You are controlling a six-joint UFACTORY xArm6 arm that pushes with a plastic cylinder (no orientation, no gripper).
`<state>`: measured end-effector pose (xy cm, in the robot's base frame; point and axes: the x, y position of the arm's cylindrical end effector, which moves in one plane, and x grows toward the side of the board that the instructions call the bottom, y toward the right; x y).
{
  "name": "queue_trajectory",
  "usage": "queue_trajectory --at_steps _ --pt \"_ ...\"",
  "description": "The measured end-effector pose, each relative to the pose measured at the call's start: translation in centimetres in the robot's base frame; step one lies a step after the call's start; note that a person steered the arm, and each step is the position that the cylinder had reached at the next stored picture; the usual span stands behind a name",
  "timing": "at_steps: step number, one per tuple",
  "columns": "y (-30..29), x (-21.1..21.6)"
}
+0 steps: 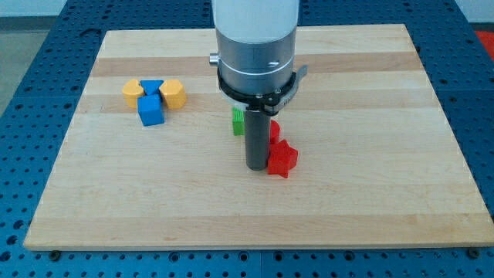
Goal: Move the green star slightly up and down
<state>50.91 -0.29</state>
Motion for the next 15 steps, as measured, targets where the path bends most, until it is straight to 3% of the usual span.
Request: queue_trajectory --at_steps 1,2,3,6,7,9,13,15 --pt "-3.6 -0.5" --pt "-4.6 -4.6" --pt "-4.6 -9.0" --pt "-3.5 -16.2" --pt "-0.5 -14.8" --pt "-0.6 -10.2" --pt "-0.9 -7.7" --pt "-1.5 -9.2"
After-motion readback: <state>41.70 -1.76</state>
